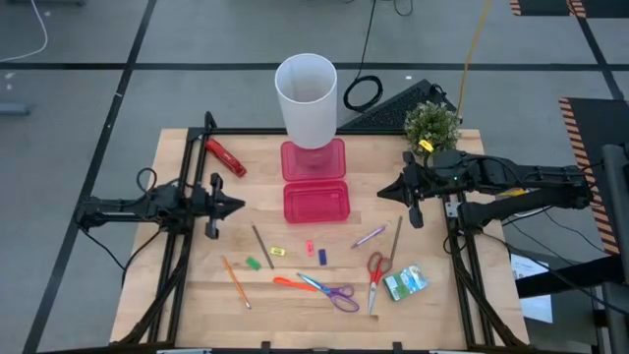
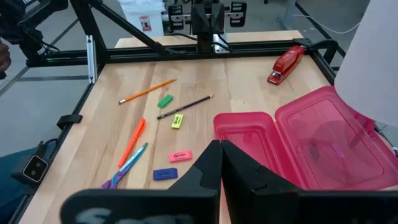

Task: Pack school essentials
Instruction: Put the purple pen into the pink supply box

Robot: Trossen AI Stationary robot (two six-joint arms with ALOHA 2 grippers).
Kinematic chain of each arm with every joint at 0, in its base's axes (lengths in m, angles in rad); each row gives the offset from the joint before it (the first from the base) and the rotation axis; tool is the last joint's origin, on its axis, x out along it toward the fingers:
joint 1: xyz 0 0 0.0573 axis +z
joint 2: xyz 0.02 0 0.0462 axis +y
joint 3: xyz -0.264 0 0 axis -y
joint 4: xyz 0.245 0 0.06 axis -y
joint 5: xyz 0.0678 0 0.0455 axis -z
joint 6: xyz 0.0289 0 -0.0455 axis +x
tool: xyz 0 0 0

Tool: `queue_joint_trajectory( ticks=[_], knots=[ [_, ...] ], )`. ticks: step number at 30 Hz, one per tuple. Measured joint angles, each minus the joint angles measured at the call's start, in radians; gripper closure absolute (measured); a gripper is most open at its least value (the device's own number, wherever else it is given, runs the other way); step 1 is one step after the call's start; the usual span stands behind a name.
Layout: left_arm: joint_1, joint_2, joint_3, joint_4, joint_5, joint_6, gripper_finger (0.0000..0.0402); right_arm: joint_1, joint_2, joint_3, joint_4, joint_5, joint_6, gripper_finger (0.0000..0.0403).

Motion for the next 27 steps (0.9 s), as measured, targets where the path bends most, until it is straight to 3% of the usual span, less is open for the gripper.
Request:
queue_joint_trajectory(
  ticks=[5,10,20,27],
  knots=[
    [0.0,0.007,0.119,-0.103,0.001,-0.06,0.0371,0.0,0.0,0.0,-0.001,0.0,0.0,0.0403],
    [-0.001,0.088,0.359,-0.32,0.001,-0.073,0.0371,0.0,0.0,0.0,-0.001,0.0,0.0,0.0403],
    [-0.001,0.457,0.894,-0.706,0.002,-0.036,0.0371,0.0,0.0,-0.001,-0.001,0.0,0.0,0.0403],
    [-0.016,0.695,1.097,-0.864,0.011,-0.04,0.0371,0.0,0.0,-0.001,-0.027,0.0,0.006,0.0403]
  ],
)
